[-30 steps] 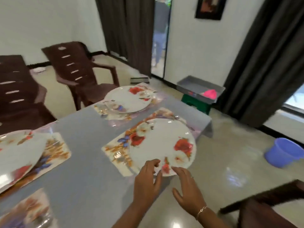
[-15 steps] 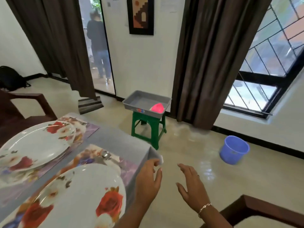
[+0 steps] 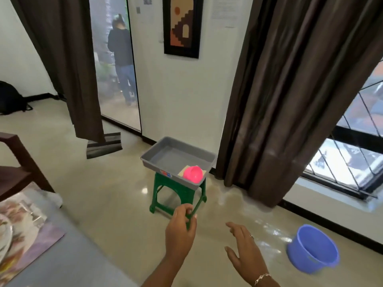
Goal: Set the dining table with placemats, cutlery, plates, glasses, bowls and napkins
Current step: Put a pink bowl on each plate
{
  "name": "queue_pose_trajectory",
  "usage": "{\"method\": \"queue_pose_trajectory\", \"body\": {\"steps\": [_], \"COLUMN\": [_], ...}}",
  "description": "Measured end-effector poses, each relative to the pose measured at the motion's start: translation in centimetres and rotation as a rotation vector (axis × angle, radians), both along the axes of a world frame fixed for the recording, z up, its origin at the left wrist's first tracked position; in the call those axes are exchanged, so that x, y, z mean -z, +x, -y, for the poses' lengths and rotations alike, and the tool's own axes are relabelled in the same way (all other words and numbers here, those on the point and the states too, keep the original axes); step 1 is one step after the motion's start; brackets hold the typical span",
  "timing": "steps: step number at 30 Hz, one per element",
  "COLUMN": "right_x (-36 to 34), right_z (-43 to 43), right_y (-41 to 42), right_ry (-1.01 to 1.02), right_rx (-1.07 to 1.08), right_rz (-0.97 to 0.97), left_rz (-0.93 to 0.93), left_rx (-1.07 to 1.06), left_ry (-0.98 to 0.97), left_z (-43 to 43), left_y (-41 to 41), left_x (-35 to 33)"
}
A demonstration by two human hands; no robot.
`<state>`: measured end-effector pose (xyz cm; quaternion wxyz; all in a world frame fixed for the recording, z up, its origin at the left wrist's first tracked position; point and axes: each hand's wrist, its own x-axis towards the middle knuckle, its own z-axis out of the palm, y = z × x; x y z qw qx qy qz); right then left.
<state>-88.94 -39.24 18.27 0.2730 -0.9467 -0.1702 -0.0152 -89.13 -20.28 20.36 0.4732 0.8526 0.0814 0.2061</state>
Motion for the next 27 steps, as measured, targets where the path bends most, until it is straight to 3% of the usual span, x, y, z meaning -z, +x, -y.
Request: {"method": "queue_pose_trajectory", "body": {"steps": [9, 16, 22, 27], "right_x": [1.5, 1.9, 4.2, 8.4], "right_z": [1.4, 1.1, -2.7, -6.5], "right_y": [19.8, 35.0, 44.8, 51.3], "right_ry": [0.013, -0.11, -0.232, -0.333], "right_rx": [-0.028, -0.186, -0.314, -0.316], "right_rz": [-0.154, -0.309, -0.491, -0.648], "left_rz": [-0.101, -0.411, -0.581, -0.678], "left_rx": [-0.132, -0.124, -0.144, -0.032], "left_ry": [0.026, -0.06, -0.115, -0.165], "left_z": [-0.6, -0.6, -3.1, -5.5], "left_y": [16.6, 27.6, 34.5, 40.7], "left_x": [4.3, 6.6, 9.8, 14.2]}}
